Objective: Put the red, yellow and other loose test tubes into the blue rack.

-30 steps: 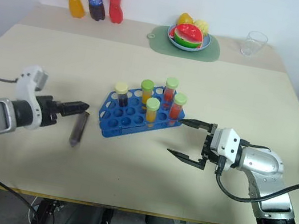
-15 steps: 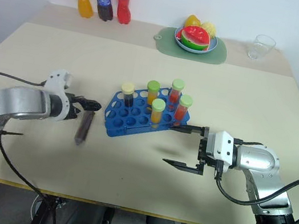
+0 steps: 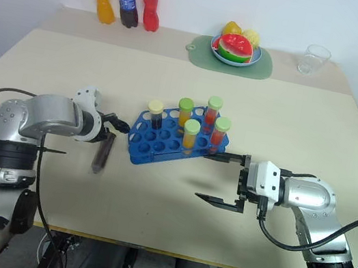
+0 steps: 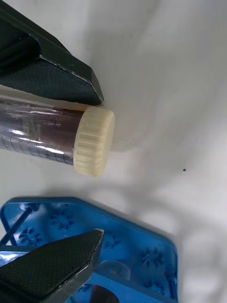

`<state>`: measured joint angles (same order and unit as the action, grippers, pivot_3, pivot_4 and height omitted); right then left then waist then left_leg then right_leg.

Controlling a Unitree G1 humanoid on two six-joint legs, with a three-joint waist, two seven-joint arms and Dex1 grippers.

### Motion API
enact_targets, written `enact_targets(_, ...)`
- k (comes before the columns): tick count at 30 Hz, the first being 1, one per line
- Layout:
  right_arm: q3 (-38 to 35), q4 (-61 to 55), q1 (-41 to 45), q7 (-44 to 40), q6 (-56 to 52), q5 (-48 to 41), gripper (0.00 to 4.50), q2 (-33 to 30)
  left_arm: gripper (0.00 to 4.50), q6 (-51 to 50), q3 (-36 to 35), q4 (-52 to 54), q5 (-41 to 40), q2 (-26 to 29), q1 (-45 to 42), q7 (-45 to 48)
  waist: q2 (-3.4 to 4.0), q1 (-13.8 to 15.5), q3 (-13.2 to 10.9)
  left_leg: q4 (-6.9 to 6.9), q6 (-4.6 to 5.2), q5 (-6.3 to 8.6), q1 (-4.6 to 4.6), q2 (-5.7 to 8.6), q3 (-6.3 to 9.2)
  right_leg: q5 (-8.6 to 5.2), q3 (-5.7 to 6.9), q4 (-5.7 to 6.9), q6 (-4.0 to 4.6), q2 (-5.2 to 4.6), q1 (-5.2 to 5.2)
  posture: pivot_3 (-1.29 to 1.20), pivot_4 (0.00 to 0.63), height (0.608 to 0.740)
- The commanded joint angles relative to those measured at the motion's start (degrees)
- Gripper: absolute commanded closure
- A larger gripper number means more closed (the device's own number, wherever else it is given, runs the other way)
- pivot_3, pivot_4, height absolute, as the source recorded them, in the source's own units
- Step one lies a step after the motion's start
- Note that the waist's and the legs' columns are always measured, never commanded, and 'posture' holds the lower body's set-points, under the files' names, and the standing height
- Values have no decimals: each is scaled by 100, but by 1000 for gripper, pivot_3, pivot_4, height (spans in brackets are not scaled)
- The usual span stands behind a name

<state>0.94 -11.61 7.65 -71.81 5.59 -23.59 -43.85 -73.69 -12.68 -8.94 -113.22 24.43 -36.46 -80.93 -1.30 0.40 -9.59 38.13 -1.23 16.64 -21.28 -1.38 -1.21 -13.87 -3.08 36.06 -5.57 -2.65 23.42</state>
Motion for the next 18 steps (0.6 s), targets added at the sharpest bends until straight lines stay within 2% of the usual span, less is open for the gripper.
enact_targets(1,-160,-27,49,33,126,-17,237,-7,1401,-146,3,-31,22,75,115,-248,0,-13,0,0,-1,0,0,0,0,0,0,0,0,1,1,0,150,740)
enact_targets(4,-136,48,78,14,166,-8,237,13,2901,-104,-108,51,22,-36,180,-296,0,19,0,-1,-3,-1,-2,1,1,0,1,-1,0,0,1,0,150,740)
enact_targets(9,-92,253,164,-30,264,33,237,50,2901,-144,-259,352,22,149,378,242,0,11,0,-1,-6,-3,-2,4,0,-1,0,-4,2,-2,0,0,150,740)
enact_targets(11,-79,346,194,-47,319,56,237,63,2901,-130,-351,595,22,342,408,822,0,8,-1,-2,-6,-3,-3,4,1,-2,1,-3,3,-2,1,0,150,740)
enact_targets(15,-73,460,257,-31,334,66,237,87,2901,-11,-698,1495,22,1464,509,2521,-17,-22,-14,-3,-15,-8,-13,2,4,-3,3,-2,6,1,12,0,150,740)
enact_targets(16,-80,497,267,-30,347,69,237,85,2901,83,-867,1807,288,1600,549,3173,-17,-26,-17,-4,-16,-8,-13,2,4,-4,4,-2,6,1,13,0,150,740)
enact_targets(17,-92,543,281,-31,363,70,237,82,2901,489,-1199,2220,651,1466,581,4163,-13,-23,-17,-7,-17,-9,-14,2,4,-4,4,-4,7,0,13,0,150,740)
enact_targets(18,-107,566,289,-9,355,66,237,83,2901,681,-1348,2699,1214,1661,706,4865,-9,-12,-17,-9,-17,-8,-12,3,1,-5,4,-8,9,-2,10,0,150,740)
